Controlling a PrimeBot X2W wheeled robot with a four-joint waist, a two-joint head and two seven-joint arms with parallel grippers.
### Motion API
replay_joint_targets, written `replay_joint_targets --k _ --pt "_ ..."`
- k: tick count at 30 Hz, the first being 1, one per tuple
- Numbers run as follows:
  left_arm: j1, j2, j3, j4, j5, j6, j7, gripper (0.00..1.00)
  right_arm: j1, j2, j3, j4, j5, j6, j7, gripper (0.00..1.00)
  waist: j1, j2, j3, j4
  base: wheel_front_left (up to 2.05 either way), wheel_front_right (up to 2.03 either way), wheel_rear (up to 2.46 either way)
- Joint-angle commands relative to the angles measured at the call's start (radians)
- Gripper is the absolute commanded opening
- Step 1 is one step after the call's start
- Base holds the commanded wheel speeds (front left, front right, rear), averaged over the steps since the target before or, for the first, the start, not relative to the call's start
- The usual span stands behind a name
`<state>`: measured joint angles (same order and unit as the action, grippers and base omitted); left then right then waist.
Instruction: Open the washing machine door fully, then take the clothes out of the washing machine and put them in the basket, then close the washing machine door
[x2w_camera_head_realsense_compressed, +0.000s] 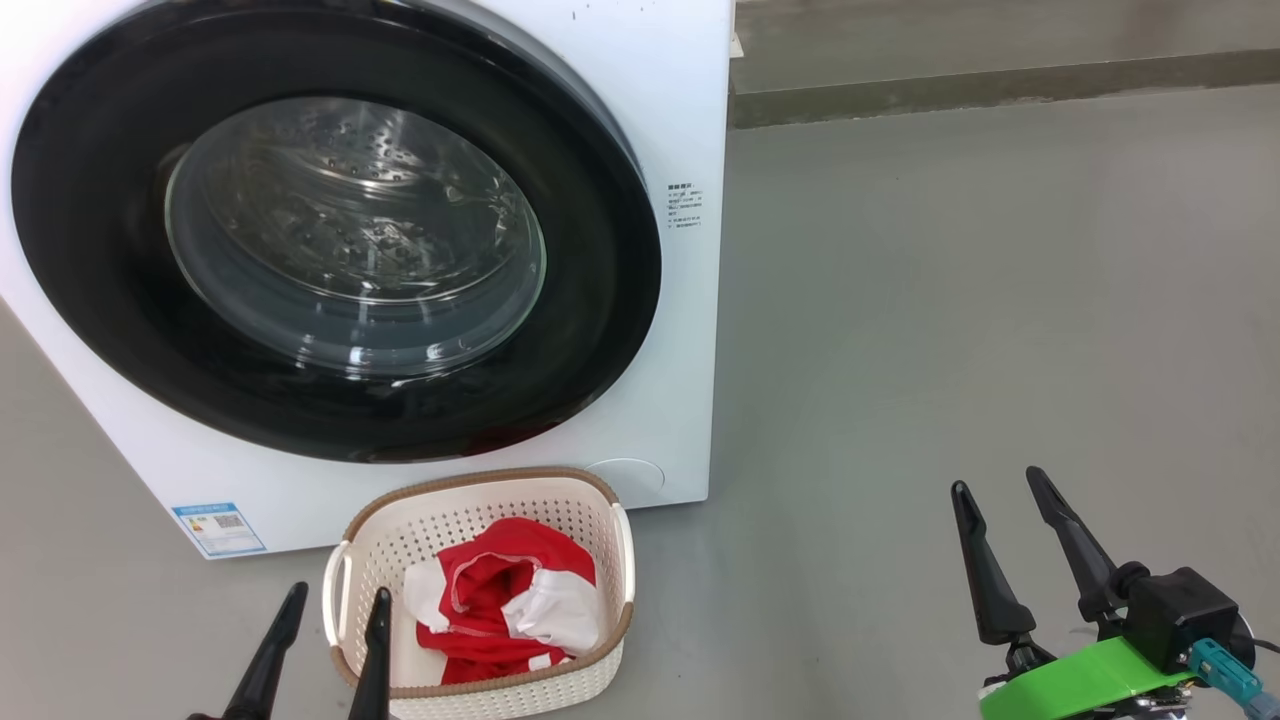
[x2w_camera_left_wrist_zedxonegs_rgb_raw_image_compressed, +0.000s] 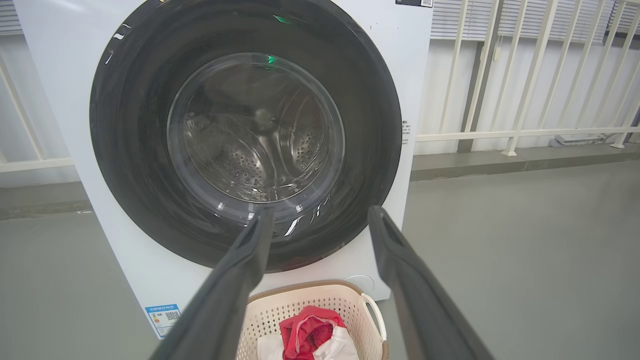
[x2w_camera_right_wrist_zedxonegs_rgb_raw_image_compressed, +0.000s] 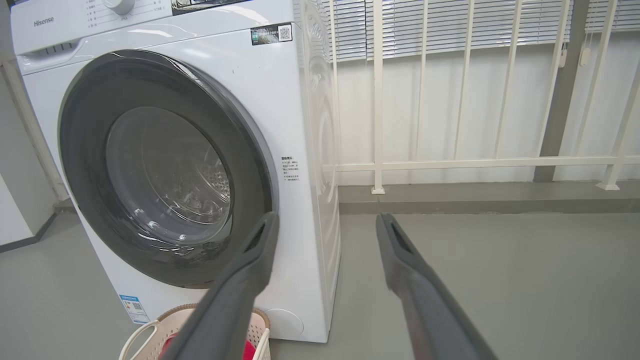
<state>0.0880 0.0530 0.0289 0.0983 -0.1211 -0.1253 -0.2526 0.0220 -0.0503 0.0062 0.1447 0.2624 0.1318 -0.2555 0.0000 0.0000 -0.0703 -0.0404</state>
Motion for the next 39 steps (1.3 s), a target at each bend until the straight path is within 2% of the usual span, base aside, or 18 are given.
replay_joint_targets --k 1,13,14,21,25,29,39 --pt "-0.013 0.005 0.034 -0.026 0.007 -0.004 -0.009 1.0 -0.01 -0.006 0.023 -0.029 0.007 -0.001 -0.006 1.0 0.0 0.0 0.0 0.001 0.0 0.0 0.0" --pt "-0.005 0.0 0.038 -0.017 0.01 -0.004 -0.009 1.0 -0.005 -0.006 0.028 -0.027 0.002 -0.001 -0.006 1.0 0.0 0.0 -0.001 -0.003 0.0 0.0 0.0" --pt "0.016 -0.004 0.004 0.006 0.0 0.0 0.0 0.0 0.017 0.0 0.006 -0.001 0.0 0.0 0.0 0.0 0.0 0.0 -0.002 -0.003 0.0 0.0 0.0" --pt "0.013 -0.012 0.005 0.066 -0.034 0.001 0.018 0.0 0.031 0.004 0.007 0.05 0.032 0.0 0.008 0.0 0.0003 0.0 0.0 -0.003 0.0 0.0 0.0" --pt "0.007 -0.011 0.007 0.068 -0.083 0.001 0.03 0.0 0.027 0.002 0.004 0.05 0.076 0.0 0.019 0.0 0.0023 0.0 0.0 -0.001 0.0 0.0 0.0" --pt "0.001 -0.011 0.008 0.07 -0.131 0.001 0.04 0.0 0.022 0.001 0.001 0.052 0.12 0.0 0.03 0.0 0.0003 0.0 0.004 0.0 0.0 0.0 0.0" --pt "-0.015 -0.01 0.013 0.075 -0.25 0.0 0.067 0.0 0.008 -0.001 -0.007 0.057 0.23 0.0 0.057 0.0 0.0001 0.0 0.011 0.004 0.0 0.0 0.0"
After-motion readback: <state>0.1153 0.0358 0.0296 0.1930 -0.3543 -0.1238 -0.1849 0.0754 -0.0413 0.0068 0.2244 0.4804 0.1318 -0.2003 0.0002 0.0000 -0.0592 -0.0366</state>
